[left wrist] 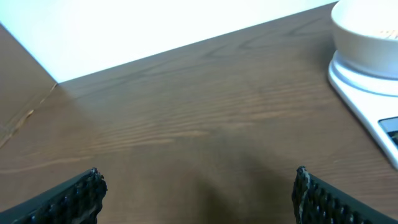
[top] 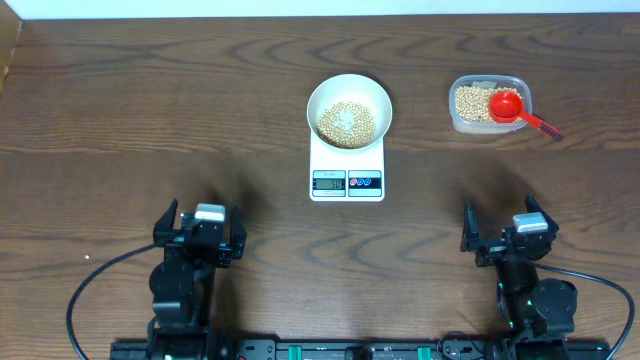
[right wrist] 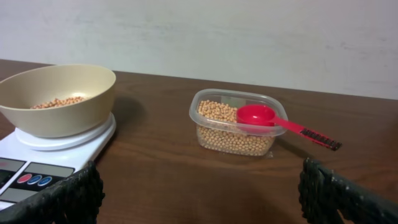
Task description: Scoop item into bowl and weigh 50g on scale
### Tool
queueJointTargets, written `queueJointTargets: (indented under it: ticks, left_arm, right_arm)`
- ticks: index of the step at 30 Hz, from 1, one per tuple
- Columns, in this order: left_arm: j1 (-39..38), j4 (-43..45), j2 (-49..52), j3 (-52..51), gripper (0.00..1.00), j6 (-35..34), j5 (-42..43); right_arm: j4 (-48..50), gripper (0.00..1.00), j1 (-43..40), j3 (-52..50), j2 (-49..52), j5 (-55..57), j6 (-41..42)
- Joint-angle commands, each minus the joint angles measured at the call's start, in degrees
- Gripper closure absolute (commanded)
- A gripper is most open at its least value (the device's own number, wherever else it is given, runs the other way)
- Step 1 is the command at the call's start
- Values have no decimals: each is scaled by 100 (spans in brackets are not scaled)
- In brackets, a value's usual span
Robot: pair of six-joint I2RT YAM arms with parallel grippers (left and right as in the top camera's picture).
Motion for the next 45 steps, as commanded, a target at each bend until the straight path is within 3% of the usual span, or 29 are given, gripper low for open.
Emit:
queueJointTargets:
  ticks: [1, 8, 45]
  left_arm:
    - [144, 203, -407, -339, 2, -39, -111]
    - [310, 240, -946, -756, 2, -623, -151]
    - [315, 446, -1110, -841, 2, -717, -66]
  right_arm:
    - [-22, 1, -9, -13, -39, 26, 74]
    - [-22, 1, -9, -13, -39, 26, 74]
    - [-22, 1, -9, -13, -39, 26, 74]
